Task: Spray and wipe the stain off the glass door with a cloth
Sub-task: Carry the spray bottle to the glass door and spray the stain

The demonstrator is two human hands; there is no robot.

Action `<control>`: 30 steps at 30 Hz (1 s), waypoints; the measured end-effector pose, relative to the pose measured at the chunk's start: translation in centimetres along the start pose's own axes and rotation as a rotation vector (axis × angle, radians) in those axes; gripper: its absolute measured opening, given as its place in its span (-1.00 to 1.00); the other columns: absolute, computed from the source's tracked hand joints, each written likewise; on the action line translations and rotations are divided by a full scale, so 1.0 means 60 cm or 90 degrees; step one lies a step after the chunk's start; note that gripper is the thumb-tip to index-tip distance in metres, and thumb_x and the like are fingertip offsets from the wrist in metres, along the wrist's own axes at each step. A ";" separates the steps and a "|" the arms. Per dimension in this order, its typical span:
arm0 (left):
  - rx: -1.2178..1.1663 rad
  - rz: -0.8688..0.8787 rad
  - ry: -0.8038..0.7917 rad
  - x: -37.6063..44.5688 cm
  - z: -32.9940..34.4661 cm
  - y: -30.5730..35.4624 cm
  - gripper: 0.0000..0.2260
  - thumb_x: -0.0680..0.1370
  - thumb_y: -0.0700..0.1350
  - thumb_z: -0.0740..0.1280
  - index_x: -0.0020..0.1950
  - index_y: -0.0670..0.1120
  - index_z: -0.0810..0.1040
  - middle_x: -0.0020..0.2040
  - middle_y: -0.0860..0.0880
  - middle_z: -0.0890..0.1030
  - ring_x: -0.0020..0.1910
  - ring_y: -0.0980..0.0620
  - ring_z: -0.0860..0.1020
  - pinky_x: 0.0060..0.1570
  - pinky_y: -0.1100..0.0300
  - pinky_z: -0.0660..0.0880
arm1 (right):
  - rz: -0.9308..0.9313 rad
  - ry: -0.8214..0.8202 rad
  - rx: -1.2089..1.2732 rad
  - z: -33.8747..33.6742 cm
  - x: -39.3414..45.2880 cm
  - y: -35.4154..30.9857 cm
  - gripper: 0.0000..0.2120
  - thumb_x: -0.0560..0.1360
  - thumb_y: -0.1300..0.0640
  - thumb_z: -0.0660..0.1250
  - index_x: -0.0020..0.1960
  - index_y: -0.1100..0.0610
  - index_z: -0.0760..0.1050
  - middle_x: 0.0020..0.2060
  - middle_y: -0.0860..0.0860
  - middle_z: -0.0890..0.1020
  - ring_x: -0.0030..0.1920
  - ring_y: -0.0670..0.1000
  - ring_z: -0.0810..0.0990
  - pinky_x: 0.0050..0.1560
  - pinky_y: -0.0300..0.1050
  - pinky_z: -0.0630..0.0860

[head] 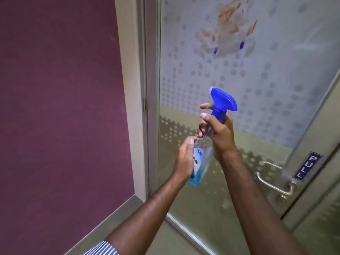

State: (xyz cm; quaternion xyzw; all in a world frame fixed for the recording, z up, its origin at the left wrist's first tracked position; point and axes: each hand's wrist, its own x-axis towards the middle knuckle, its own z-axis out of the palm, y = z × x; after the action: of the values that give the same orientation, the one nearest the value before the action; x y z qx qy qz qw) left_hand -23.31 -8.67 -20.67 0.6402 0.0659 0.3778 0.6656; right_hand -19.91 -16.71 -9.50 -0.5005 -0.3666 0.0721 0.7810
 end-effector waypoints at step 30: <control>-0.018 0.220 -0.313 0.476 -0.094 0.053 -0.26 0.46 0.33 0.34 0.56 0.06 0.26 0.50 0.13 0.42 0.48 0.27 0.36 0.48 0.11 0.37 | -0.175 0.232 -0.155 0.191 0.440 -0.017 -0.86 0.61 0.24 0.34 0.16 0.19 0.51 -0.48 -0.07 0.39 -0.47 -0.03 0.40 -0.37 -0.11 0.49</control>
State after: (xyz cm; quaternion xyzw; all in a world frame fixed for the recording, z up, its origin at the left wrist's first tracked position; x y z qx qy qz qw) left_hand -7.73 12.29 -7.44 0.7047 -0.2122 0.3201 0.5966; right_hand -8.52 3.81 7.24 -0.5407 -0.2906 -0.1709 0.7707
